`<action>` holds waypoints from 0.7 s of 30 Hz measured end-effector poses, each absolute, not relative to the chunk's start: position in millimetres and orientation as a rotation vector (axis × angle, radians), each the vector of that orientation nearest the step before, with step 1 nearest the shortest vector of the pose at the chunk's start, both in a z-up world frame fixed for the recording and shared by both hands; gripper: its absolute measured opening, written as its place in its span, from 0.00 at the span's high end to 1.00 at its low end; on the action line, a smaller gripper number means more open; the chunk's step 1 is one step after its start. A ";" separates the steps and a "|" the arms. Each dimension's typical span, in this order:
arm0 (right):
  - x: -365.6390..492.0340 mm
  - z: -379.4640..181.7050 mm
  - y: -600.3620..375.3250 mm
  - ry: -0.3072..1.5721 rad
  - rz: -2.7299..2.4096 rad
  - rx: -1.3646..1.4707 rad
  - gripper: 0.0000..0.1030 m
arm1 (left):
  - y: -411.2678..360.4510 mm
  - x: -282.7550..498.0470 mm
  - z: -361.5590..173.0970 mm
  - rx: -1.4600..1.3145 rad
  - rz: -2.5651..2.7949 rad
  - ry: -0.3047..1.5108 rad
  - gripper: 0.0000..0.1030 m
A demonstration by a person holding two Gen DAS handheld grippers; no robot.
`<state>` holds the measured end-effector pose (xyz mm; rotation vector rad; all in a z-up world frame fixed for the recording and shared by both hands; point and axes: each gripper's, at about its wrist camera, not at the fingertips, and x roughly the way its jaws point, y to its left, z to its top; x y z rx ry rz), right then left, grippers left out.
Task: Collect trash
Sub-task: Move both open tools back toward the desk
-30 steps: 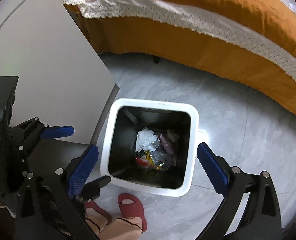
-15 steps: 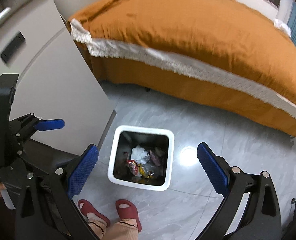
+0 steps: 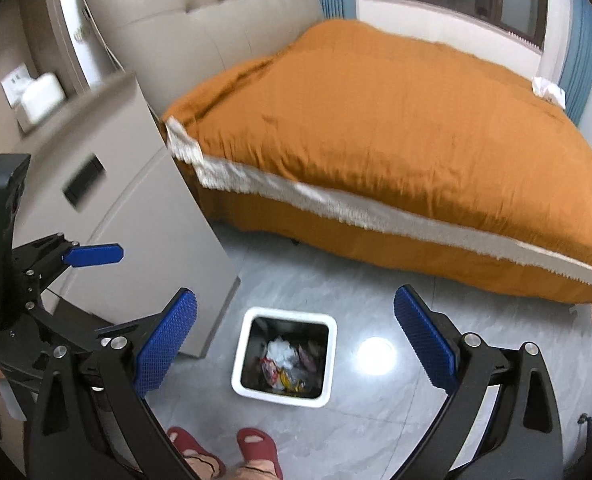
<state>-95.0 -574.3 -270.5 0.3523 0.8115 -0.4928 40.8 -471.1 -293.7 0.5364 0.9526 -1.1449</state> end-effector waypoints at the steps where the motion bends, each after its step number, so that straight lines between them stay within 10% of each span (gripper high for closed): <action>1: -95.5 -264.2 -573.2 0.801 -0.489 0.351 0.04 | -466.1 40.8 -279.4 0.518 -1.119 0.934 0.05; 21: 7.7 -105.5 -449.0 0.537 -0.013 0.150 0.04 | -280.2 73.8 -116.6 0.229 -0.637 0.705 0.05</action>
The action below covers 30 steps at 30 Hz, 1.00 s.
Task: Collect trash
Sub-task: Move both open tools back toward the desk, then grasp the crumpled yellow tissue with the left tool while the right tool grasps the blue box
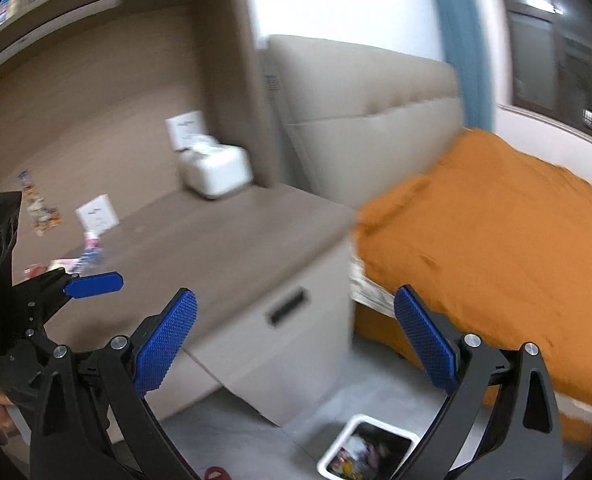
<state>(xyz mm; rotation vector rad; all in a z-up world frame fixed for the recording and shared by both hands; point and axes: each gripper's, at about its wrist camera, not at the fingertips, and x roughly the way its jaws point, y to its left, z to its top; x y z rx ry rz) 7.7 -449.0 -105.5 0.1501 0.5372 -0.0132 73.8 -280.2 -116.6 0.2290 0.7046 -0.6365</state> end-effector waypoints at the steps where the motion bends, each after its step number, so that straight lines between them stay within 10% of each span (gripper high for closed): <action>1: 18.4 -101.3 -435.3 0.538 0.028 0.137 0.04 | -264.7 76.1 -113.9 0.214 -0.598 0.702 0.05; 16: 128.6 -89.4 -231.9 0.607 0.368 -0.023 0.04 | -36.8 117.1 -111.0 0.045 -0.104 0.694 0.05; 30: 235.0 -143.7 -118.9 0.844 0.325 -0.009 0.04 | 21.5 176.3 -148.6 0.008 -0.221 0.783 0.05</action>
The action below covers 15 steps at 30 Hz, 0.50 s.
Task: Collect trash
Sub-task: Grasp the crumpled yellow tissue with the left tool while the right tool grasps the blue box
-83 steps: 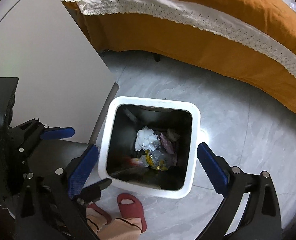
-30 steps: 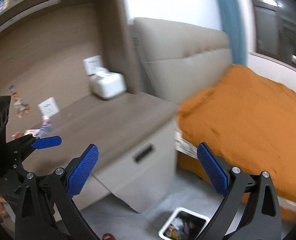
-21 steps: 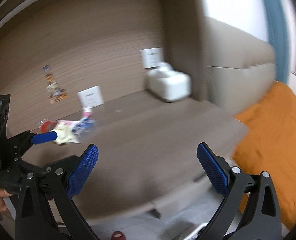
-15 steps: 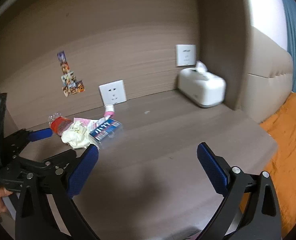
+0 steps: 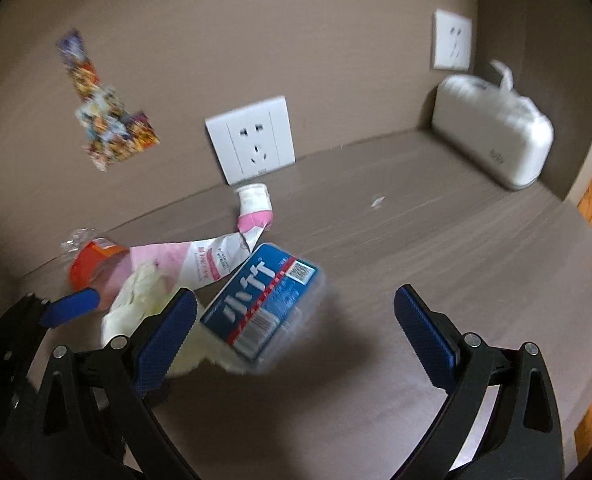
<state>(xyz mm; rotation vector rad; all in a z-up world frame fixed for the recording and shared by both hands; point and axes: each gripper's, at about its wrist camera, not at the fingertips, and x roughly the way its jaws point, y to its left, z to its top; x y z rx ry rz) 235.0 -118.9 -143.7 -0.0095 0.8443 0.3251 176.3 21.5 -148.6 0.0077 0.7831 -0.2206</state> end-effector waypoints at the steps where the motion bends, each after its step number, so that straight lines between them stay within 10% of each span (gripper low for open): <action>1: 240.4 -147.3 -115.3 0.860 0.314 -0.012 0.04 | 23.1 180.4 -150.5 0.001 -0.238 0.791 0.06; 8: 269.1 -175.9 -102.9 1.000 0.292 0.032 0.07 | 26.5 203.3 -166.5 -0.001 -0.304 0.863 0.45; 11: 268.6 -177.9 -98.5 0.981 0.283 -0.025 0.34 | 28.3 207.6 -172.8 -0.017 -0.330 0.888 0.52; 15: 263.2 -177.6 -108.2 0.992 0.310 -0.026 0.36 | 25.9 210.2 -172.6 -0.035 -0.353 0.896 0.59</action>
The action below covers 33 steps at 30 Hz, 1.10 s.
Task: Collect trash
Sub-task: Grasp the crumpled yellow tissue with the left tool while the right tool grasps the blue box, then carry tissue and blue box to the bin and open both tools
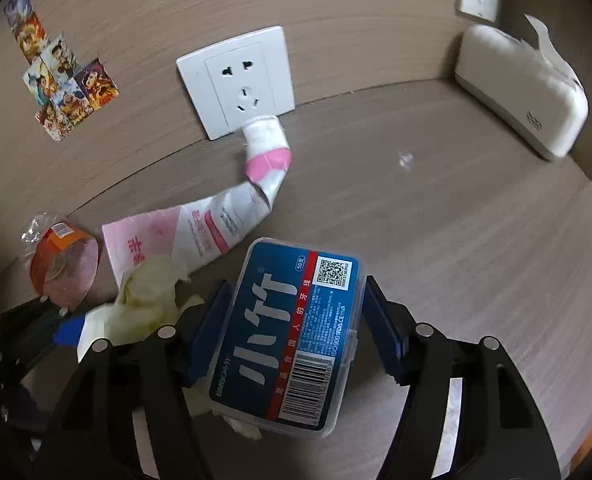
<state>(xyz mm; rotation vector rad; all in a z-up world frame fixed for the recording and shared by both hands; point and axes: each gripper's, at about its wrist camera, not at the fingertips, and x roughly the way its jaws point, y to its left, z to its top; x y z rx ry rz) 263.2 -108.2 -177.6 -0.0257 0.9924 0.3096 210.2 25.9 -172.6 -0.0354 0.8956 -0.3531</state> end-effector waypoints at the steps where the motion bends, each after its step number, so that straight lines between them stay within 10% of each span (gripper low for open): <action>1: 259.7 -177.1 -115.3 0.990 0.304 -0.023 0.36 | 25.2 209.5 -171.9 -0.044 -0.360 0.897 0.60; 33: 83.5 -88.7 -329.6 0.760 0.077 0.126 0.41 | -152.8 101.7 -96.9 0.094 -0.680 0.766 0.60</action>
